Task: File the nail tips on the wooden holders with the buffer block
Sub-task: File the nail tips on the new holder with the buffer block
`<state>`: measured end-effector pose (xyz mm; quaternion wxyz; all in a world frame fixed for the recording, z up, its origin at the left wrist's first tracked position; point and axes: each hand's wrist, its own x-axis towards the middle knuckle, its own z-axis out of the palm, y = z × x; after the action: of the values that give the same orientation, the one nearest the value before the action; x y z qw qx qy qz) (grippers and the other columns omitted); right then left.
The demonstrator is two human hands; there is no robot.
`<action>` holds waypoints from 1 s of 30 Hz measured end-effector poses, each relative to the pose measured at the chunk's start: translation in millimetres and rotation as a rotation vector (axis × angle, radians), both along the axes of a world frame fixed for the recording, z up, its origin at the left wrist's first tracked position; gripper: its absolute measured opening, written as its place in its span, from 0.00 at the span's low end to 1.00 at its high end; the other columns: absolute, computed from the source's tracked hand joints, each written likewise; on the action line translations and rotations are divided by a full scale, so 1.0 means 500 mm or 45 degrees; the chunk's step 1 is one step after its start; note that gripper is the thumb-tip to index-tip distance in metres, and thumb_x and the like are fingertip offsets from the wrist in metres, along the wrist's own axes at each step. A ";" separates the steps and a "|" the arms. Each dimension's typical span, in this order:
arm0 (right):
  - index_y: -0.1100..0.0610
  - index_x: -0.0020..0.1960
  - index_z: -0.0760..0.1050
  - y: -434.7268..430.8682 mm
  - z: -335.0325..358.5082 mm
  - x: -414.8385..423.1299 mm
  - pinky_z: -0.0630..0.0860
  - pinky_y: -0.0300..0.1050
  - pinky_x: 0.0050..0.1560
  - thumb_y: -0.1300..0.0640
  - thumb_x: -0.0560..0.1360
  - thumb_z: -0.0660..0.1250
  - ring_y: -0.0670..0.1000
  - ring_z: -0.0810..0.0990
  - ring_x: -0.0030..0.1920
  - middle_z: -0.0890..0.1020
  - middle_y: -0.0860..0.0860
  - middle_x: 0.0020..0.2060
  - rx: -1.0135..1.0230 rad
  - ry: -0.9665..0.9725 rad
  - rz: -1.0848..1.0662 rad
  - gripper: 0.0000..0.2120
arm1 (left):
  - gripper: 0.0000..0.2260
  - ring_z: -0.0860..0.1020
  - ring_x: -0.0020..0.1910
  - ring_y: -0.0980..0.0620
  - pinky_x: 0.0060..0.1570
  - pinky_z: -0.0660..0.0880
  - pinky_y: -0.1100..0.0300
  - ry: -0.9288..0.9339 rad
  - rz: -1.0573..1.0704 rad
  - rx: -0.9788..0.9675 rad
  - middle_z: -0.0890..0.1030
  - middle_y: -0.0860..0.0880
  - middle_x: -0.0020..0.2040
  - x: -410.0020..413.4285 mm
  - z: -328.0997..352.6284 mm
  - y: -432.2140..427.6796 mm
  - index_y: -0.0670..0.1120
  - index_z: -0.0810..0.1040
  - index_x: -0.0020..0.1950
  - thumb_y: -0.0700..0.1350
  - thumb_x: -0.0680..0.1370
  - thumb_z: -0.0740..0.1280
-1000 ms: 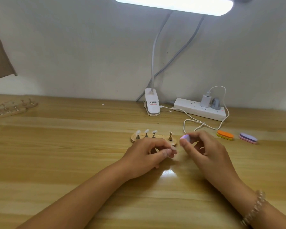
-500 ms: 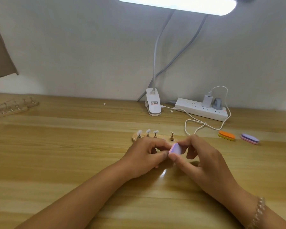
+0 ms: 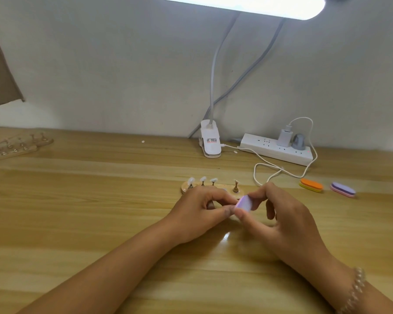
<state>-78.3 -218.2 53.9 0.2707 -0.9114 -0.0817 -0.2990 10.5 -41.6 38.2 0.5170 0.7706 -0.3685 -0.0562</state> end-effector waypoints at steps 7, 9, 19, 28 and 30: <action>0.49 0.46 0.76 -0.009 0.003 0.008 0.74 0.51 0.37 0.40 0.70 0.69 0.48 0.74 0.35 0.80 0.41 0.40 0.156 0.054 -0.051 0.14 | 0.07 0.65 0.29 0.58 0.33 0.64 0.64 -0.040 -0.019 0.012 0.81 0.62 0.41 -0.002 -0.001 -0.001 0.56 0.85 0.49 0.44 0.78 0.71; 0.49 0.46 0.75 0.003 0.003 -0.003 0.71 0.42 0.34 0.38 0.70 0.69 0.46 0.74 0.34 0.78 0.40 0.39 0.021 0.002 0.017 0.15 | 0.10 0.67 0.30 0.54 0.33 0.66 0.61 -0.009 -0.039 -0.014 0.81 0.62 0.41 -0.001 0.001 0.000 0.58 0.84 0.49 0.42 0.78 0.70; 0.49 0.44 0.71 0.003 0.001 -0.002 0.72 0.46 0.31 0.36 0.68 0.70 0.49 0.73 0.33 0.76 0.42 0.36 0.023 0.036 0.009 0.18 | 0.06 0.67 0.30 0.61 0.34 0.64 0.66 -0.046 0.024 0.002 0.81 0.58 0.42 0.001 -0.001 -0.002 0.52 0.86 0.49 0.41 0.77 0.72; 0.49 0.44 0.72 0.000 0.003 0.000 0.73 0.49 0.32 0.36 0.68 0.70 0.48 0.73 0.31 0.77 0.43 0.36 0.112 0.033 -0.009 0.18 | 0.06 0.70 0.31 0.59 0.36 0.69 0.60 -0.030 -0.011 0.027 0.81 0.61 0.41 -0.001 -0.005 -0.001 0.55 0.85 0.49 0.45 0.77 0.71; 0.47 0.44 0.72 0.008 0.001 -0.005 0.72 0.46 0.30 0.35 0.67 0.69 0.49 0.74 0.31 0.77 0.42 0.36 0.061 0.053 0.065 0.18 | 0.07 0.70 0.31 0.54 0.35 0.69 0.58 -0.008 -0.008 0.003 0.82 0.60 0.41 0.001 -0.003 -0.001 0.52 0.86 0.51 0.42 0.78 0.71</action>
<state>-81.0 -214.3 54.6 0.3018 -0.9082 -0.0923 -0.2749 11.1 -42.2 36.5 0.5148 0.7702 -0.3724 -0.0558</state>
